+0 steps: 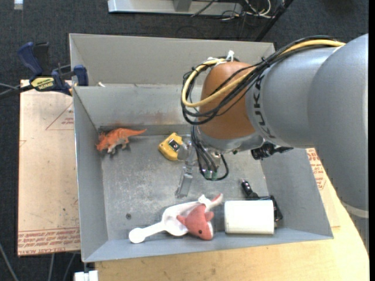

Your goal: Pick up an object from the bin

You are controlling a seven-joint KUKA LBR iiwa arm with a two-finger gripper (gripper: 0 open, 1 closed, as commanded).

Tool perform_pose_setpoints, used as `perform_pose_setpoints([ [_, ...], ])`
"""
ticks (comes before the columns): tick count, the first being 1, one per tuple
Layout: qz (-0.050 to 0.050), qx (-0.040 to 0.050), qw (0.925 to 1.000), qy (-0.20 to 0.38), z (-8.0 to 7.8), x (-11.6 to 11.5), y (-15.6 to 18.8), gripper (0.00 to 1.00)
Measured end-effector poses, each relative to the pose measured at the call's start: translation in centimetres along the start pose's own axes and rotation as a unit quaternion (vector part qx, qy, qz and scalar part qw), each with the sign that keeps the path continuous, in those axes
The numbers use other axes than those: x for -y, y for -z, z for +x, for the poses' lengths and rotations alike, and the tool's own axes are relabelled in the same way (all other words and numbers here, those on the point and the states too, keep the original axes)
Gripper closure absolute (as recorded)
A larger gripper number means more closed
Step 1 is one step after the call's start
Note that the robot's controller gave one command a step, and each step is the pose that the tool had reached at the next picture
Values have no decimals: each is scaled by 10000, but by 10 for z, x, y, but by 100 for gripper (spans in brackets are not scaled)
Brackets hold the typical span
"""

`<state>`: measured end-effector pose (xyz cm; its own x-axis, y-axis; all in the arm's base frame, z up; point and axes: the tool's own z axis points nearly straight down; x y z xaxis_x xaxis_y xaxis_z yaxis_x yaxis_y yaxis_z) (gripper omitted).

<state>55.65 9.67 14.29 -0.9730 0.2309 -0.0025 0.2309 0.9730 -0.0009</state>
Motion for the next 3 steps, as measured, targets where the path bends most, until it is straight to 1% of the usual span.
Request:
perform_pose_setpoints([
  [1, -56, 47, 9922, 1245, 10, -15, 12, 0],
  [2, -12, 35, 9809, 1945, 24, 4, -41, 0],
  [3, -22, -1, 9818, 1901, 42, -8, -65, 0],
])
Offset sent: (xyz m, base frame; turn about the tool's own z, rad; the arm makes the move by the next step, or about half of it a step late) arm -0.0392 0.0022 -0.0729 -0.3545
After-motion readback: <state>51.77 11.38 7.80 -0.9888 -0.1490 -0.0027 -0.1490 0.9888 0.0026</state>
